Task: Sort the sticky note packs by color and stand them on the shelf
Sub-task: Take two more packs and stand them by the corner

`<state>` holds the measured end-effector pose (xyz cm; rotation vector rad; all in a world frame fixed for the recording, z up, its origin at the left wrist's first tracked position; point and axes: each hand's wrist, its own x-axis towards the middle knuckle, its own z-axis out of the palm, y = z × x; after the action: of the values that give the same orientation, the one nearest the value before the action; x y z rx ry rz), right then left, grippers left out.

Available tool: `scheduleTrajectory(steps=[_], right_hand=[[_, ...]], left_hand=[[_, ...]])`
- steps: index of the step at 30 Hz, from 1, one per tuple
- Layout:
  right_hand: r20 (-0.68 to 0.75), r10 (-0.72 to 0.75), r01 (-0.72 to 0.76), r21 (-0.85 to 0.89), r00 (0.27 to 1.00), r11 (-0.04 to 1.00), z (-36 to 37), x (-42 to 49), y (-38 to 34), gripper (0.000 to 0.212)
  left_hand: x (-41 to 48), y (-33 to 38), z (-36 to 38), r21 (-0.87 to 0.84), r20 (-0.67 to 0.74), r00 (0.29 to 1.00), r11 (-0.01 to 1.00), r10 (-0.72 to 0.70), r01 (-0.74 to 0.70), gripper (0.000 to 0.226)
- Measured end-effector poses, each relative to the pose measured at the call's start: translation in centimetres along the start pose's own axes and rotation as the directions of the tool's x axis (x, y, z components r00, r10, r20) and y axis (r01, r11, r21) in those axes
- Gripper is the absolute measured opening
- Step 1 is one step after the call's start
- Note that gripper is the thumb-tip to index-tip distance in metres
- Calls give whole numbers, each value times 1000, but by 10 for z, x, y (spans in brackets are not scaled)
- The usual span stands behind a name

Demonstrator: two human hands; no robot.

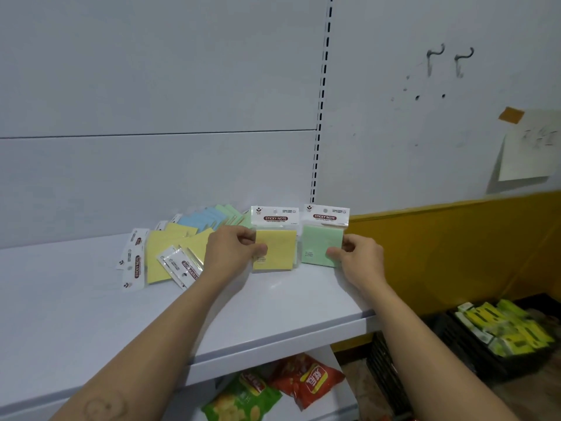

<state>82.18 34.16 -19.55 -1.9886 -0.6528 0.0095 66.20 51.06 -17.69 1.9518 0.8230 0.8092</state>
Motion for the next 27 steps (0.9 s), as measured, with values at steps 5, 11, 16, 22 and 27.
scheduleTrajectory(steps=[5,11,16,22,27], right_hand=[[-84,-16,15,-15,996,1000,-20,20,-22,10],[-102,-123,129,60,987,990,-30,41,-78,13],[-61,-201,206,95,978,974,-16,54,-123,18],[30,-283,273,185,959,944,34,58,-175,19],[181,-334,275,286,925,918,96,47,-210,17]], left_hand=[[19,21,-17,-47,-27,999,998,38,-39,19],[39,51,-56,-87,-109,990,991,93,-103,20],[46,62,-98,-109,-189,978,987,94,-116,20],[37,56,-164,-100,-305,951,992,43,-77,18],[19,38,-224,-53,-426,905,999,-27,4,15]])
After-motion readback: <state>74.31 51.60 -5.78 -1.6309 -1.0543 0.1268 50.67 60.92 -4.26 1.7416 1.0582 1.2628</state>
